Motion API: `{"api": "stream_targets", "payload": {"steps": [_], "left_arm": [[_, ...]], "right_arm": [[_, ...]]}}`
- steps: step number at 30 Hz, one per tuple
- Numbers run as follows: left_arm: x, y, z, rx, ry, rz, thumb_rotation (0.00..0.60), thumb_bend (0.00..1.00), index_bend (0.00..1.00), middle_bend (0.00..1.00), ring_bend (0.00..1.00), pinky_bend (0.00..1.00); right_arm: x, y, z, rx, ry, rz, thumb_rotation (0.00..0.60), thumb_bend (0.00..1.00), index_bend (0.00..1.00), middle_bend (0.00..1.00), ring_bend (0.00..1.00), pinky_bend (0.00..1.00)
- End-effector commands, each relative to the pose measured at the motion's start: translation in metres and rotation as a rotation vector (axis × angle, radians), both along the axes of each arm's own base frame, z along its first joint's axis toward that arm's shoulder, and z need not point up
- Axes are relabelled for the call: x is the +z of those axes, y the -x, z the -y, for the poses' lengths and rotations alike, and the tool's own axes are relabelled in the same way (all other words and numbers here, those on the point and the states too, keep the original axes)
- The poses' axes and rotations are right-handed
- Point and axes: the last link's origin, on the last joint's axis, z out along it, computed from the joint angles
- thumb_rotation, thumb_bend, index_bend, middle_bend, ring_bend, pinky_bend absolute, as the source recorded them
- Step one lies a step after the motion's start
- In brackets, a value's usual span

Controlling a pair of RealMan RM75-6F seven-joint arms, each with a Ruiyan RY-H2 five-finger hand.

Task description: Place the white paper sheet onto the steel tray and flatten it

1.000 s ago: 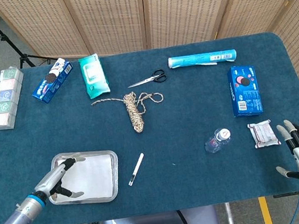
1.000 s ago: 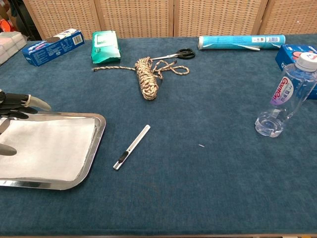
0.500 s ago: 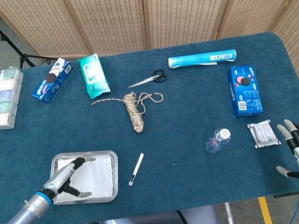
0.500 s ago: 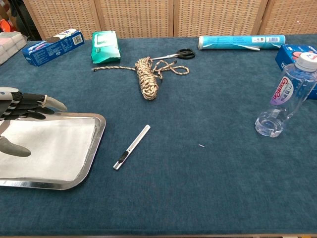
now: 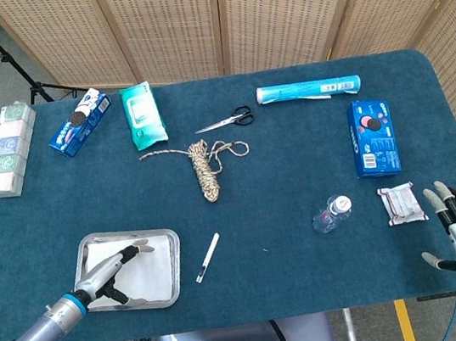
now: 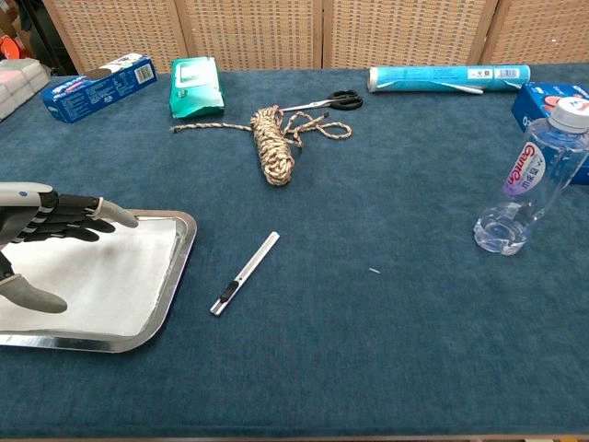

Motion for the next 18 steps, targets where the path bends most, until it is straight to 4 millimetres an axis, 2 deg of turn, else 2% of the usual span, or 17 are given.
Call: {"api": "stream_targets", "payload": {"steps": [1, 18], "left_arm": [[-0.0006, -0.0001, 0.0000, -0.001, 0.003, -0.002, 0.600, 0.11, 0.15, 0.00, 0.00, 0.00], [-0.0096, 0.0016, 0.0016, 0.009, 0.028, -0.006, 0.600, 0.11, 0.15, 0.00, 0.00, 0.00]], "right_arm": [[-0.0001, -0.0002, -0.0001, 0.001, 0.000, 0.000, 0.600, 0.00, 0.00, 0.00, 0.00, 0.00], [0.0012, -0.0005, -0.0004, 0.003, 0.005, 0.004, 0.600, 0.00, 0.00, 0.00, 0.00, 0.00]]}}
